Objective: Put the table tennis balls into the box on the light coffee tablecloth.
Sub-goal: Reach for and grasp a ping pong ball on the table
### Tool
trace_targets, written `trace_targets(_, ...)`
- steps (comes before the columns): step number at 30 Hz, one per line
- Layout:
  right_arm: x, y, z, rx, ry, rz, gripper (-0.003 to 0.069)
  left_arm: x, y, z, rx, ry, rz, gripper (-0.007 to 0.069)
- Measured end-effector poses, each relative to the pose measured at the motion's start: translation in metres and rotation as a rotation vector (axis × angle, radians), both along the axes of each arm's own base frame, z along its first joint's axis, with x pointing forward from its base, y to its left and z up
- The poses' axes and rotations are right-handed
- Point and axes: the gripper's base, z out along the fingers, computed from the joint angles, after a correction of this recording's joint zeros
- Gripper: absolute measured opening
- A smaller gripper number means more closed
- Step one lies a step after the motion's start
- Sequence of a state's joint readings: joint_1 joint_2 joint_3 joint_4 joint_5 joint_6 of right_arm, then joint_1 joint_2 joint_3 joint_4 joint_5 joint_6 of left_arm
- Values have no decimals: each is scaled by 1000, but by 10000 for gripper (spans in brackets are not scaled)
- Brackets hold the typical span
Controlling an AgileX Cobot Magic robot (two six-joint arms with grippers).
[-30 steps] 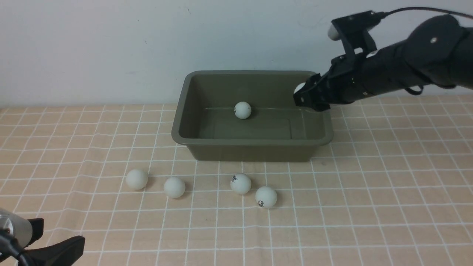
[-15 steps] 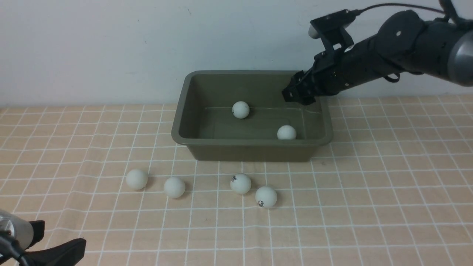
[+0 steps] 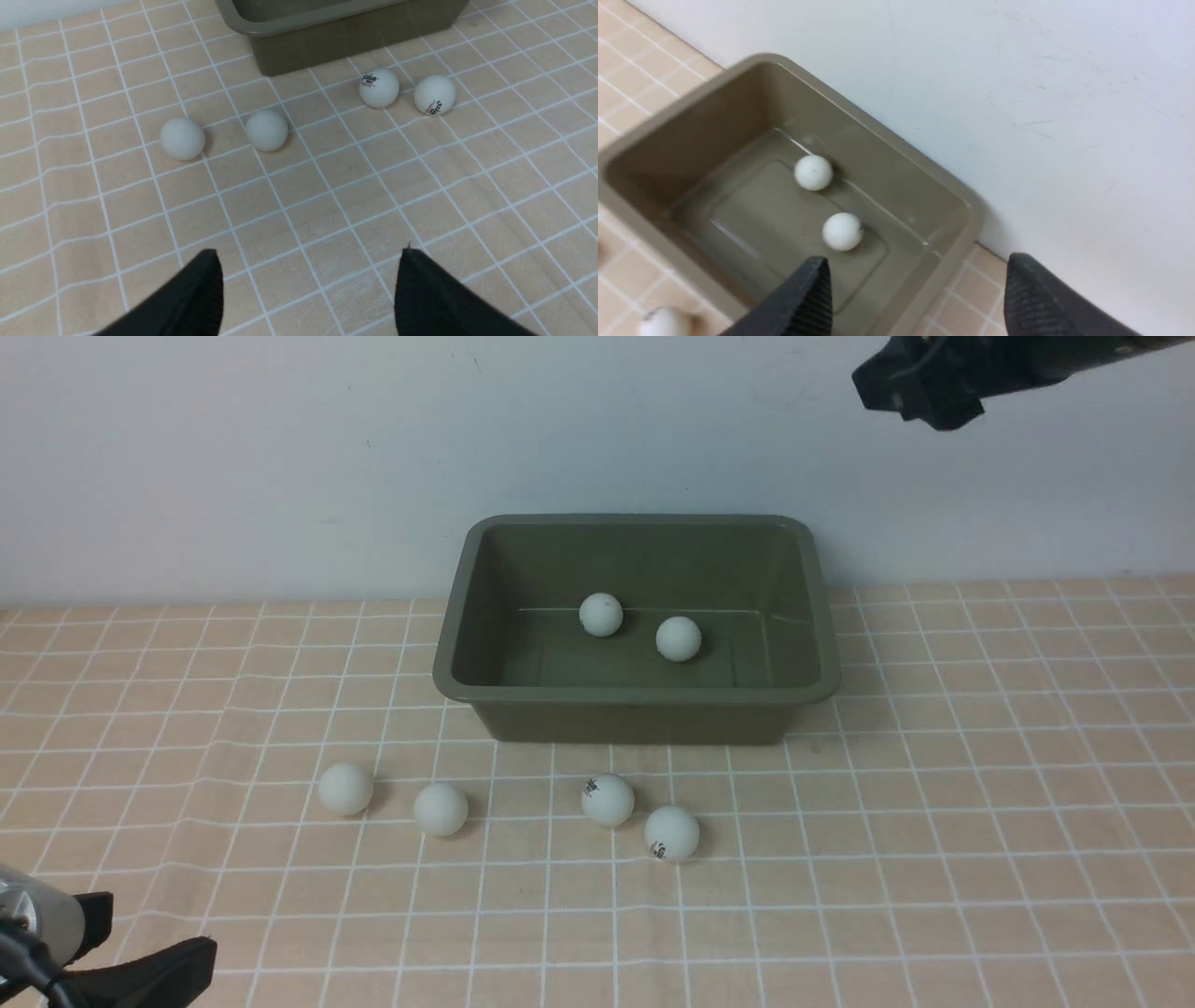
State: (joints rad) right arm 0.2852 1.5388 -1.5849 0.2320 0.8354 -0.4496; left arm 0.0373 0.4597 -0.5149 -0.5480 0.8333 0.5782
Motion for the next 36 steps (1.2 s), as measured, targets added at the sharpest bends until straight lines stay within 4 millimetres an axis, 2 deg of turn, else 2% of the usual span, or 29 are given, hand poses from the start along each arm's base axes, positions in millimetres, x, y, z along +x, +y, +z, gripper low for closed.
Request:
trace_targets(2, -7, 6, -7, 20, 52, 22, 456, 0, 0, 0, 1, 0, 0, 415)
trace_targets(5, -17, 22, -33, 20, 159, 68, 456, 0, 0, 0, 1, 0, 0, 415)
trace_targets(6, -17, 23, -35, 20, 165, 70, 456, 0, 0, 0, 1, 0, 0, 415)
trace_targets(10, -33, 44, -85, 0, 289, 86, 456, 0, 0, 0, 1, 0, 0, 415)
trace_targets(11, -35, 45, -90, -3, 296, 86, 456, 0, 0, 0, 1, 0, 0, 415)
trace_targets(12, -42, 51, -109, -13, 322, 88, 456, 0, 0, 0, 1, 0, 0, 415)
trace_targets(15, -56, 60, -138, -38, 354, 110, 456, 0, 0, 0, 2, -1, -2, 415)
trace_targets(20, -71, 73, -164, -86, 371, 158, 456, 0, 0, 0, 3, -1, -2, 415)
trace_targets(36, -45, 89, -222, -106, 401, 142, 461, -5, -2, -5, 12, 64, -45, 415)
